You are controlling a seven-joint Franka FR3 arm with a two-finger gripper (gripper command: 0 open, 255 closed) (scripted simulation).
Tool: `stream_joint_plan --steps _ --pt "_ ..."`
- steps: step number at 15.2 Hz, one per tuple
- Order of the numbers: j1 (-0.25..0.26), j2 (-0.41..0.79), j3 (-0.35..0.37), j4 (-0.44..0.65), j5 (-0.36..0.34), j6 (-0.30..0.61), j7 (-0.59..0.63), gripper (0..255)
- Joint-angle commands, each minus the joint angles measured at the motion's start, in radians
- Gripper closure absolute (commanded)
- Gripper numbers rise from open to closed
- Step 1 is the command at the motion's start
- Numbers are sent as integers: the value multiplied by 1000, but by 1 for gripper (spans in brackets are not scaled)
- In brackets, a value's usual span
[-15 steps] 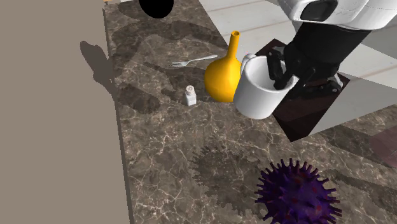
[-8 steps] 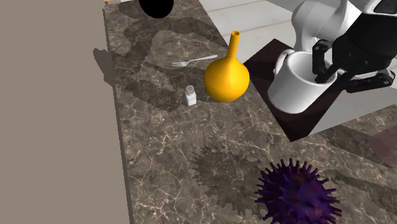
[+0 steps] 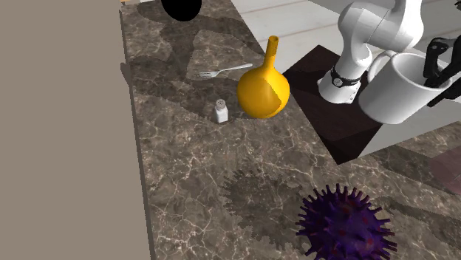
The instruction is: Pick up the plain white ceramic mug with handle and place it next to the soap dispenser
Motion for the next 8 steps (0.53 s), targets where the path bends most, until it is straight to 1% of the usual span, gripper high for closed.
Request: stream_joint_plan --steps 1,8 --pt "17 -41 23 -36 18 -3 33 255" --pt "81 -151 120 -90 90 -47 168 255"
